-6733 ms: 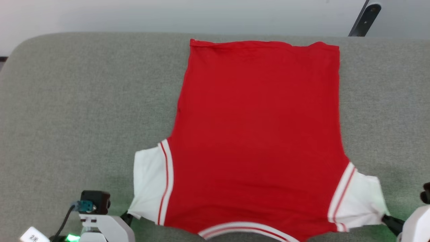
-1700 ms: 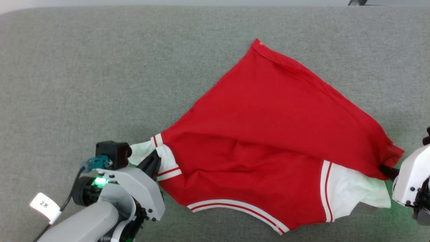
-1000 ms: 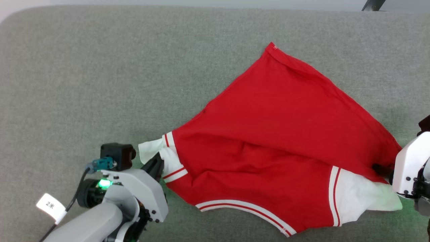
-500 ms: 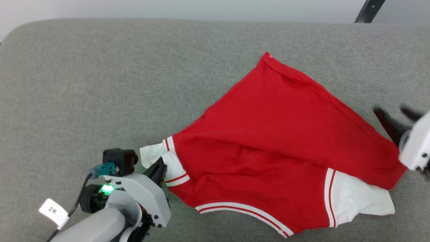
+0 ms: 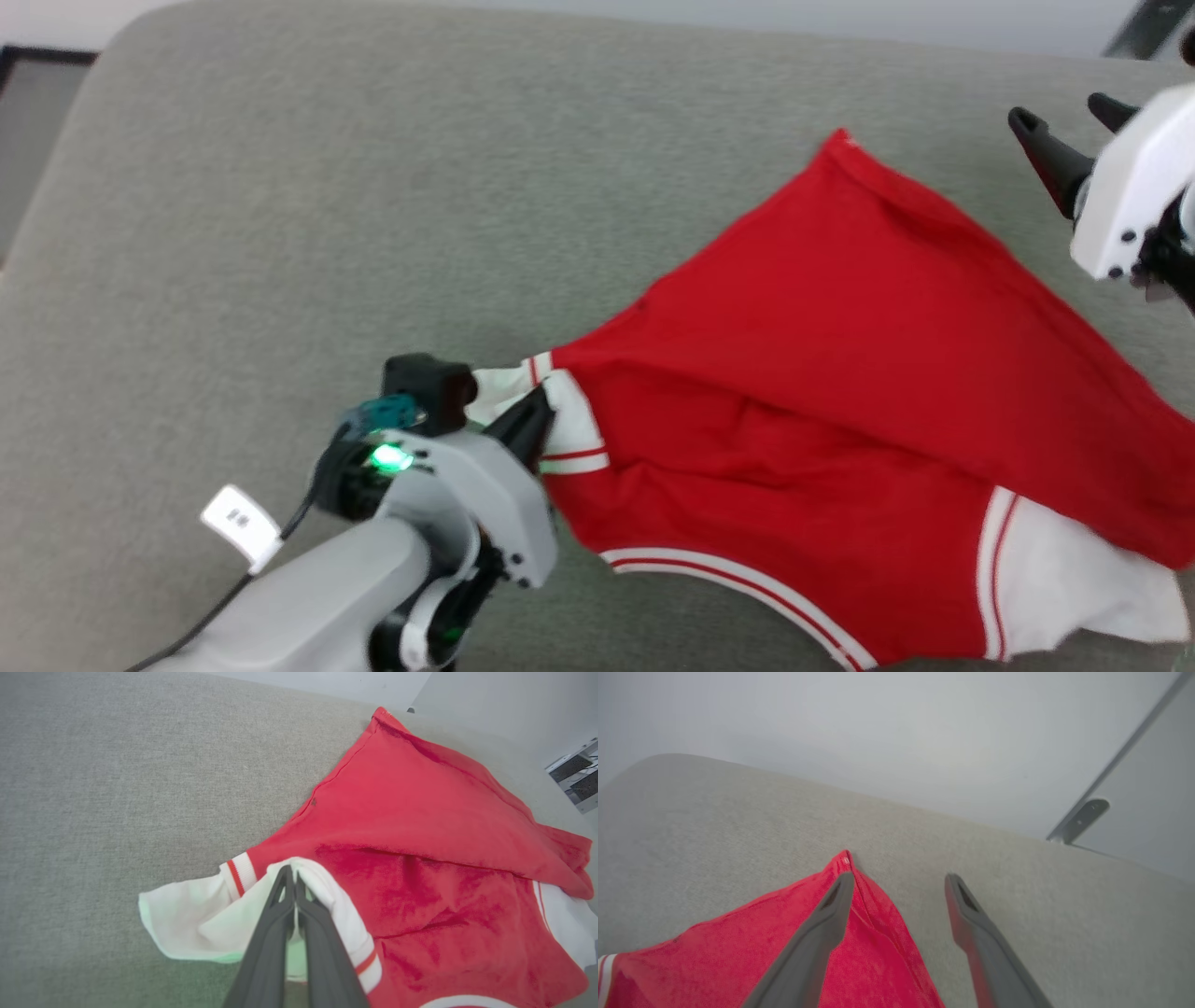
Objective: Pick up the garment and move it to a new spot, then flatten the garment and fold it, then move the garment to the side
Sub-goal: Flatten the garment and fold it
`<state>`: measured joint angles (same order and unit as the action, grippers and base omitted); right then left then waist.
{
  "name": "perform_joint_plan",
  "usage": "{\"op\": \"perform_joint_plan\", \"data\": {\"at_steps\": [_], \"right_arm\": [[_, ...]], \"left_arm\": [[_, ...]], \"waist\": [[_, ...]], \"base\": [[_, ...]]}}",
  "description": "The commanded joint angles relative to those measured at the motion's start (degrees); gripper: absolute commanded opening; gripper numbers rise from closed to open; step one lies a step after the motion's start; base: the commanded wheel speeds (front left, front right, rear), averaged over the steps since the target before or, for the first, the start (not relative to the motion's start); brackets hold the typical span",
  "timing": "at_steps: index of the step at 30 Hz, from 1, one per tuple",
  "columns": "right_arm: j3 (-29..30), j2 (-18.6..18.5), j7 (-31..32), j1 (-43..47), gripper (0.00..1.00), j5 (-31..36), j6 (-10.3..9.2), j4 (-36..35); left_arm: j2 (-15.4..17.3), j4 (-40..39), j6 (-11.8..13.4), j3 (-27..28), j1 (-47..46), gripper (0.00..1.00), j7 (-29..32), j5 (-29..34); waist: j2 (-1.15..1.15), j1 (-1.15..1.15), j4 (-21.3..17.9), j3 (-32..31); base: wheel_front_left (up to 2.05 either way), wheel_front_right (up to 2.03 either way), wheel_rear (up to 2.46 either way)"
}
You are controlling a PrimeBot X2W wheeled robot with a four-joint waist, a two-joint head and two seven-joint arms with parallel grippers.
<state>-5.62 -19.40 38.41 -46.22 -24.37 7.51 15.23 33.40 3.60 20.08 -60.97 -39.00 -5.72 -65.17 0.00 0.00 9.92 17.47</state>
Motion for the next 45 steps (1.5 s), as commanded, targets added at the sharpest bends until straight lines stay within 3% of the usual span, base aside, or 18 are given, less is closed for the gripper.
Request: {"op": "perform_joint_plan", "data": {"at_steps": [1,7,12,23,24,25,35,45], "right_arm": [[-1.3,-0.3,1.0,-1.6,1.0,-0.9,-0.04,2.1],[-6.9,-2.2,10.1,-11.6,1.0,-3.0,-0.04,16.3],[-8.3,-1.8,15.3,-17.2,1.0,-1.7,-0.04,26.1],[-7.2,0.2,19.7,-20.4,1.0,6.4,-0.04,42.1],[-7.0,0.1,19.3,-20.6,0.13,7.2,-0.04,42.9],[-6.4,0.3,18.7,-20.9,0.0,7.7,-0.04,43.6],[-2.9,1.6,14.3,-25.0,0.0,11.3,-0.05,46.6],[-0.6,3.0,6.0,-25.2,0.0,7.8,-0.05,44.5]], "left_arm": [[-1.0,0.5,-0.6,-0.2,-0.9,0.0,0.1,0.4],[-6.1,3.7,-3.5,-1.7,-4.6,0.0,0.3,1.7],[-9.8,6.7,-5.9,-2.5,-6.7,0.0,-0.2,2.2],[-15.1,12.8,-10.0,-3.3,-8.8,0.0,-1.6,2.1],[-15.3,13.2,-10.1,-3.2,-8.8,0.0,-1.7,2.0],[-15.4,13.7,-10.3,-3.1,-8.8,0.0,-1.8,1.9],[-14.3,16.8,-10.5,-2.3,-7.4,0.0,-2.6,0.8],[-10.0,18.1,-9.3,-0.4,-7.3,0.0,-2.2,-0.3]], "waist": [[0.0,0.0,3.7,1.8],[0.0,0.0,9.1,4.7],[0.0,0.0,12.6,6.8],[0.0,0.0,16.8,9.0],[0.0,0.0,16.9,8.9],[0.0,0.0,17.0,8.9],[0.0,0.0,14.1,6.8],[0.0,0.0,8.0,3.5]], "base": [[0.0,0.0,0.0],[0.0,0.0,0.0],[0.0,0.0,0.0],[0.0,0.0,0.0],[0.0,0.0,0.0],[0.0,0.0,0.0],[0.0,0.0,0.0],[0.0,0.0,0.0]]}}
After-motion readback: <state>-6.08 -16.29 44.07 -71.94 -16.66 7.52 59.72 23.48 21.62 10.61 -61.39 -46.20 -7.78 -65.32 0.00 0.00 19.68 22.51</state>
